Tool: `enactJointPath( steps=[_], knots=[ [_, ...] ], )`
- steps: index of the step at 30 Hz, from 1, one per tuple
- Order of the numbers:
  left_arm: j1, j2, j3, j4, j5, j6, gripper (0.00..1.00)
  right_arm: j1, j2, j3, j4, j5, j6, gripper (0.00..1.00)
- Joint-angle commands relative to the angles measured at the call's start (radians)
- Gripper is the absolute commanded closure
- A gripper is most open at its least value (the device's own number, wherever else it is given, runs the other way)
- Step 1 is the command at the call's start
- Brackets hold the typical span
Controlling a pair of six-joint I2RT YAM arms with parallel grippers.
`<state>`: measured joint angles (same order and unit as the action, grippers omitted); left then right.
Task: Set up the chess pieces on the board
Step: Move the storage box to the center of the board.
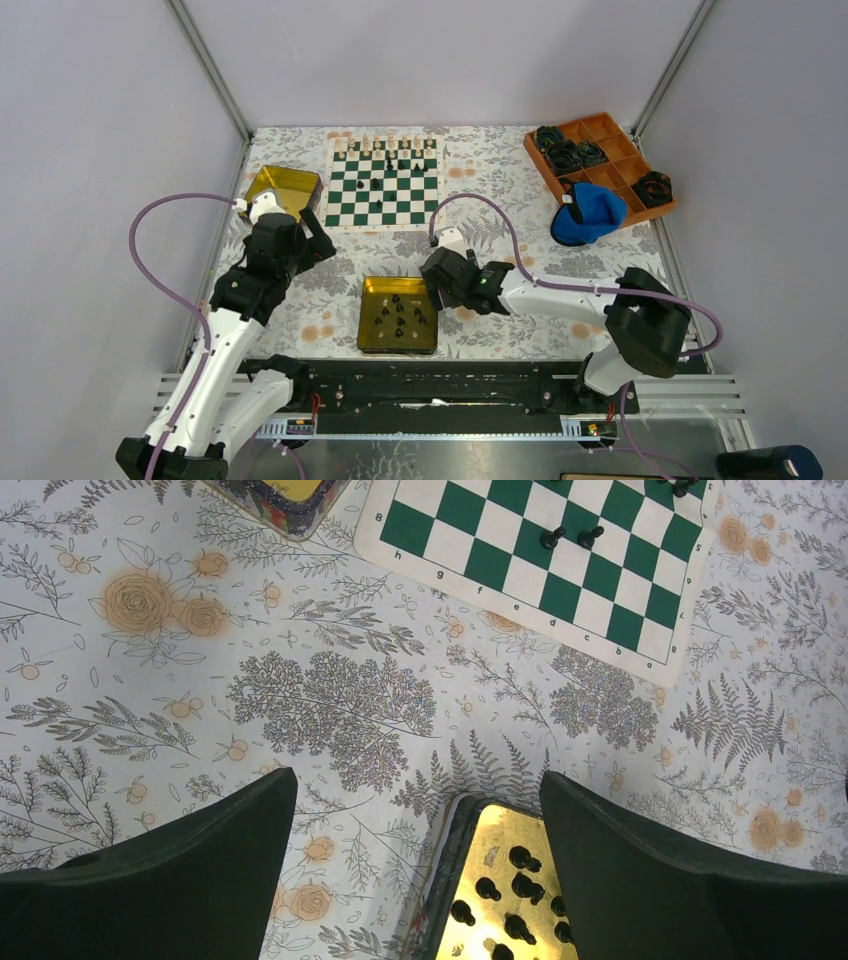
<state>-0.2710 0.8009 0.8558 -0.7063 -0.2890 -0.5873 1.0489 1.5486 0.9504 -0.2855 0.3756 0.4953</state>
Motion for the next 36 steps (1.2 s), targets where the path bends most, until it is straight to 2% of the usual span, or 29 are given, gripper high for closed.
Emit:
enactJointPath(
  steps=[1,6,10,14,16,21,26,31,36],
  knots=[
    [-0.010,-0.021,-0.009,-0.003,-0.027,-0.015,0.01,0.012,0.030,0.051,0.038,0.020,0.066,0.24],
    [-0.017,-0.020,-0.012,-0.002,-0.028,-0.016,0.01,0.011,0.081,0.069,0.039,0.024,0.078,0.31],
    [-0.022,-0.023,-0.015,-0.002,-0.030,-0.019,0.01,0.010,0.119,0.080,0.030,0.022,0.094,0.51],
    [-0.028,-0.023,-0.018,-0.002,-0.032,-0.019,0.01,0.011,0.146,0.089,-0.007,0.034,0.116,0.80],
    [-0.031,-0.022,-0.018,-0.002,-0.033,-0.020,0.01,0.010,0.148,0.083,-0.024,0.047,0.127,0.87],
    [-0.034,-0.022,-0.018,-0.002,-0.033,-0.019,0.01,0.011,0.107,0.058,-0.076,0.097,0.153,0.95],
    [-0.036,-0.020,-0.017,-0.002,-0.032,-0.020,0.01,0.009,0.047,0.042,-0.165,0.180,0.180,1.00],
    [-0.039,-0.024,-0.017,0.000,-0.027,-0.020,0.01,-0.008,-0.008,0.021,-0.246,0.260,0.214,1.00],
    [-0.042,-0.025,-0.018,0.003,-0.022,-0.016,0.01,-0.103,-0.094,-0.059,-0.251,0.270,0.210,1.00]
  ],
)
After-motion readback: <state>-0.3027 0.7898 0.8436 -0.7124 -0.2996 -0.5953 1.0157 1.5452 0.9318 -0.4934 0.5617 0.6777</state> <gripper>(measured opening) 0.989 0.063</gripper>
